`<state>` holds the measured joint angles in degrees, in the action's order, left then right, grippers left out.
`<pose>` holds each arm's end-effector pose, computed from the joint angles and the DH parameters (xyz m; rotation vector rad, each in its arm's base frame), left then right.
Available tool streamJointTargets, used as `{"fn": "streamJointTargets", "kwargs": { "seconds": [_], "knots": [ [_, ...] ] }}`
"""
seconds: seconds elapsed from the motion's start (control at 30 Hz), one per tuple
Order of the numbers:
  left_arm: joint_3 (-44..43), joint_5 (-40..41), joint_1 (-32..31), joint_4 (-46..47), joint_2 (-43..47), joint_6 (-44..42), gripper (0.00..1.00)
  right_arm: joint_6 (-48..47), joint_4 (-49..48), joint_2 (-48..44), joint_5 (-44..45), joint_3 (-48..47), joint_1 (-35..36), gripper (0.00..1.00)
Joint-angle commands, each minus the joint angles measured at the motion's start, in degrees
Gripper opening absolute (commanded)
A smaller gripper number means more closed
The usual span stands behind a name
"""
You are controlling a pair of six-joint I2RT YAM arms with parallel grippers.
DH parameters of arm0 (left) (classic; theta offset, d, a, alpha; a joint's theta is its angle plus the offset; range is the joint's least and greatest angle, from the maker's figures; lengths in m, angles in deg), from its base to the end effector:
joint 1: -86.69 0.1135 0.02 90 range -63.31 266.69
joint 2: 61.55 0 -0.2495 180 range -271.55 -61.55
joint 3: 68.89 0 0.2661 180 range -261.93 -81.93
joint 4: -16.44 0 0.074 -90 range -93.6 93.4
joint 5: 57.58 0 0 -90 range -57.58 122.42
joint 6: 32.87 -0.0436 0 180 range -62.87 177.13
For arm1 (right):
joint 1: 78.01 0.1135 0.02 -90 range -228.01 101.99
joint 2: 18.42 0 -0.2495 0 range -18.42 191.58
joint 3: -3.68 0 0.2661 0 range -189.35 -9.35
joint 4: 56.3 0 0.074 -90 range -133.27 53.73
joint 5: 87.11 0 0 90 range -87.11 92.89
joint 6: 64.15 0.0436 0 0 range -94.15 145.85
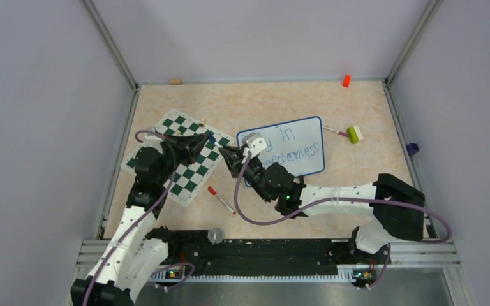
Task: Write a sentence on the whiteboard
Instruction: Insert the whiteboard marker without the cap into the pen cap, then put down the whiteboard marker at the center of the board.
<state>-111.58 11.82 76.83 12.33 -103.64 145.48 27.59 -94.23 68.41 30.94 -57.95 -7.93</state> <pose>0.2097 -0.0520 0.2765 -0.9319 1.6441 -1.5461 0.1408 0.3284 0.2741 -0.4086 1.3519 0.7164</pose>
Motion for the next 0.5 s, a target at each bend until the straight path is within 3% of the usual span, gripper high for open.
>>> {"fn": "streamJointTargets", "kwargs": {
  "seconds": [0.0,0.47],
  "knots": [
    [-4.22,-9.15,-9.37,-0.68,2.02,-2.46,0.0,-3.5,2.91,3.96,0.11,-7.17,-0.96,0.0],
    [-1.68,-3.58,-26.71,-2.09,1.68,-4.86,0.0,12.38,9.69,1.41,-10.71,-4.98,-8.91,0.0]
  ]
}}
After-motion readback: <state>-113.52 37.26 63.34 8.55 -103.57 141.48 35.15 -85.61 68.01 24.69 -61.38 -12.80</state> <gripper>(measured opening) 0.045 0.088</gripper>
